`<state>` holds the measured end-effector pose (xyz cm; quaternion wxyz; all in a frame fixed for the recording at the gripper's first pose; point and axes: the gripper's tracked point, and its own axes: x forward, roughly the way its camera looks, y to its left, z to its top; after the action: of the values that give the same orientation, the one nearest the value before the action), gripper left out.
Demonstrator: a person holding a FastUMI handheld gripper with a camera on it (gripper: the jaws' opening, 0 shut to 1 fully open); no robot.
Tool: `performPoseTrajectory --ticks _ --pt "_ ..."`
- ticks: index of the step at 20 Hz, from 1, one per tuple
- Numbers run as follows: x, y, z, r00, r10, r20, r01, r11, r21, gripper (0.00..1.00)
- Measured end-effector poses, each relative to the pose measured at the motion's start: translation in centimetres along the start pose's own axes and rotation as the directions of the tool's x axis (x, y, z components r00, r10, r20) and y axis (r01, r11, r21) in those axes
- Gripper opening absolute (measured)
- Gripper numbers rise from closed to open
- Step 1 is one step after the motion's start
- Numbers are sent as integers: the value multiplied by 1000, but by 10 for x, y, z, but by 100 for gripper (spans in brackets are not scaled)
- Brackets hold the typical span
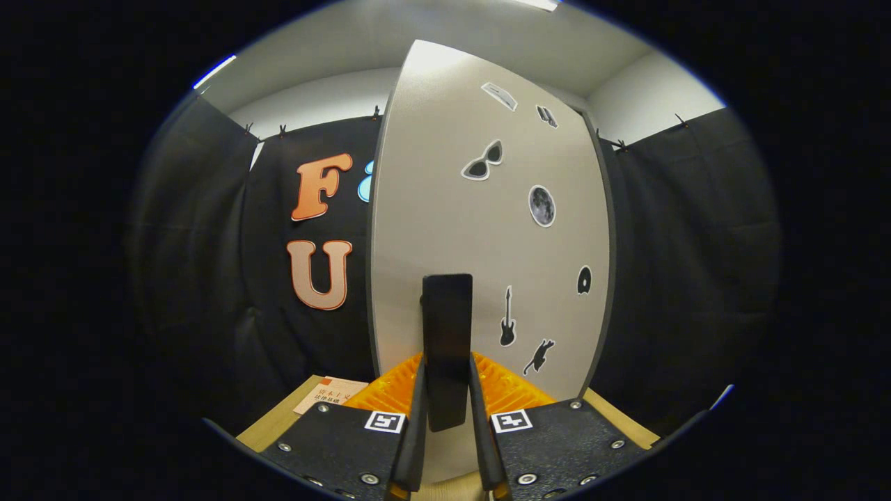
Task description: Open the shoe cabinet door, grab the shoes and put them into the shoe cabinet, then close the shoe cabinet door.
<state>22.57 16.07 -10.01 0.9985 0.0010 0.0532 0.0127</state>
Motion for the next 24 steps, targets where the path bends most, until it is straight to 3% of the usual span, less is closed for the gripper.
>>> performPoseTrajectory --ticks 12,18,22,24 --pt "-49 -51 -2 1000 24 19 -25 997 70 31" --pt "-65 -87 -3 998 -56 36 53 995 88 31" --pt "-80 -146 -2 990 -135 37 131 987 95 31" --pt "-80 -182 -10 985 -173 22 171 981 91 25"
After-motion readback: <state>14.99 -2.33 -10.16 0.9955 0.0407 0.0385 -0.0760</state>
